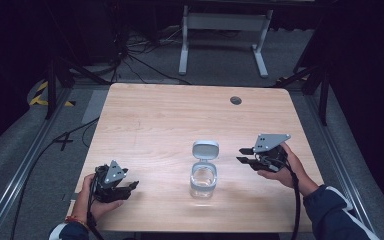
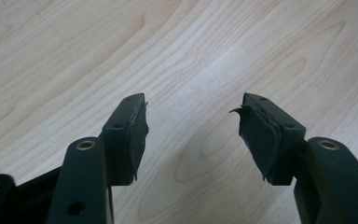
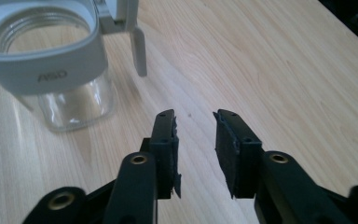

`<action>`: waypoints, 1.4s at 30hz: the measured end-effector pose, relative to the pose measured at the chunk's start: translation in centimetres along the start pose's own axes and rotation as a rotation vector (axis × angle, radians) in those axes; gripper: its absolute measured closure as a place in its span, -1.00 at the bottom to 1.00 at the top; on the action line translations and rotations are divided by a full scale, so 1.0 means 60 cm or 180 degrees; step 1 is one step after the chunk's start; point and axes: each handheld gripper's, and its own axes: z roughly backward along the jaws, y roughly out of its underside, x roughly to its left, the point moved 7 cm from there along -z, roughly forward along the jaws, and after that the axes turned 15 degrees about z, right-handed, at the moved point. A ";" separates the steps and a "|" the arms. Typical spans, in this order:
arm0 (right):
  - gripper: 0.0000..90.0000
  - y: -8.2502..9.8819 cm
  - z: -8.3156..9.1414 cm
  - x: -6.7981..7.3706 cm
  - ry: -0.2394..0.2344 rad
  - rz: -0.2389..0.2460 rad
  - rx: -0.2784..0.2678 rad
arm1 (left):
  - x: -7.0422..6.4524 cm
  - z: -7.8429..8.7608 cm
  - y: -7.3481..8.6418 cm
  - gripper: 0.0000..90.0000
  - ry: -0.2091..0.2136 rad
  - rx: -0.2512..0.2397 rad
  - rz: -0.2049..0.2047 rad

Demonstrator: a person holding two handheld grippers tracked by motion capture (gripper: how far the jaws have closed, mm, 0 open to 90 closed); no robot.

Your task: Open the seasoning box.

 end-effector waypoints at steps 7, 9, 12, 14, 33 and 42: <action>0.30 0.040 0.019 -0.002 0.0086 -0.0140 0.0077 | 0.005 -0.010 0.011 -0.26 0.0010 0.0041 0.0112; 0.26 0.054 0.029 -0.001 0.0121 -0.0170 0.0110 | 0.005 -0.013 0.015 -0.31 0.0047 0.0069 0.0146; 0.18 0.074 0.044 0.002 0.0170 -0.0210 0.0138 | 0.007 -0.019 0.023 -0.35 0.0073 0.0127 0.0133; 0.15 0.090 0.053 0.005 0.0189 -0.0223 0.0166 | 0.007 -0.022 0.027 -0.36 0.0086 0.0156 0.0151; -0.03 0.221 0.075 0.039 0.0417 -0.0584 0.0218 | 0.015 -0.025 0.038 -0.51 0.0193 -0.0059 0.0325; -0.16 0.283 0.074 0.055 0.0438 -0.0871 0.0299 | 0.017 -0.026 0.036 -0.53 0.0181 -0.0089 0.0292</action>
